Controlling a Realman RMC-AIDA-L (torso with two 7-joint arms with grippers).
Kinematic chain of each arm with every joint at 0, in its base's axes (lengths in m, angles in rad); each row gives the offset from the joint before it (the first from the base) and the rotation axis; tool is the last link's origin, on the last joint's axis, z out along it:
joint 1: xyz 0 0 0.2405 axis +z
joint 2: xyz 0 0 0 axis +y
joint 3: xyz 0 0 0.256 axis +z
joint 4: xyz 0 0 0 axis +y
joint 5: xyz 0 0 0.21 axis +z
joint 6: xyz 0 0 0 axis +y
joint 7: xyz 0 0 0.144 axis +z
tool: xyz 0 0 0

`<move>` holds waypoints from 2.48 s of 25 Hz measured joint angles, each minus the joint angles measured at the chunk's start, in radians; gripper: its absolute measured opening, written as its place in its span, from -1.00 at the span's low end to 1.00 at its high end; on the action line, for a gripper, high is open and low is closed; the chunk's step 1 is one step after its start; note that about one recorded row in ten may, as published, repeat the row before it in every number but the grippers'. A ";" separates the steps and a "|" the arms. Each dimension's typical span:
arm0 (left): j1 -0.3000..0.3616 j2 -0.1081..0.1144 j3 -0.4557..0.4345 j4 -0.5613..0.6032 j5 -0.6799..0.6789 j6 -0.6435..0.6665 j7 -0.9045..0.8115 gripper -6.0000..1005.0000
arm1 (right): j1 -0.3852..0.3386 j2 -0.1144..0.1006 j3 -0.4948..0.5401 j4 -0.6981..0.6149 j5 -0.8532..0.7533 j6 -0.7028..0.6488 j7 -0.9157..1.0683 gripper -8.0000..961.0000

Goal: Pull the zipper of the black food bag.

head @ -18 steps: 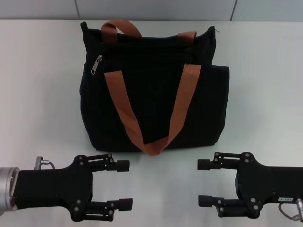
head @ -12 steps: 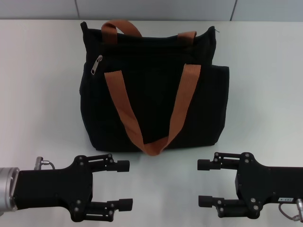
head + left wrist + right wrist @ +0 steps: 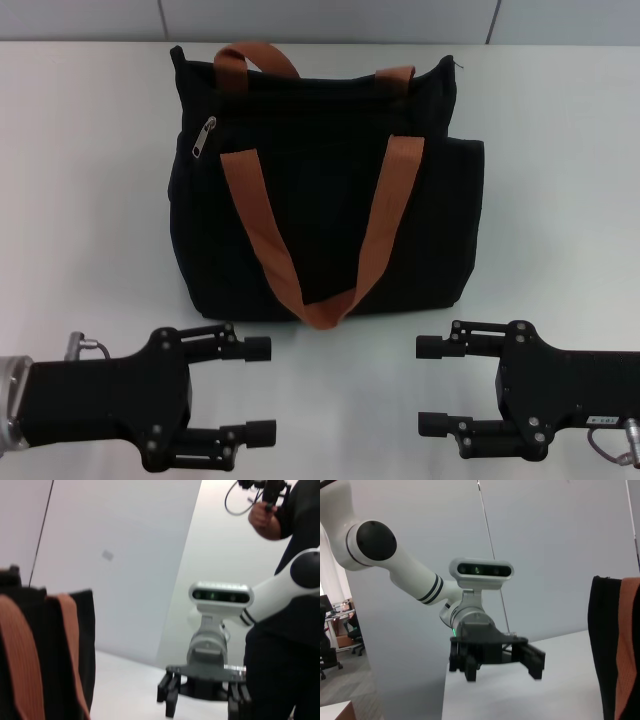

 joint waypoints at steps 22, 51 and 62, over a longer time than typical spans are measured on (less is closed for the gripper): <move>-0.011 0.044 -0.480 -0.037 -0.228 -0.138 0.041 0.56 | -0.004 -0.001 0.006 0.002 0.000 0.000 0.004 0.47; -0.100 0.015 -0.169 0.029 -0.301 -0.410 0.247 0.55 | -0.005 -0.004 0.011 0.001 0.003 0.000 0.025 0.46; -0.084 0.000 -0.178 0.030 -0.292 -0.404 0.326 -0.08 | 0.000 0.000 0.015 0.008 0.015 -0.049 0.027 0.46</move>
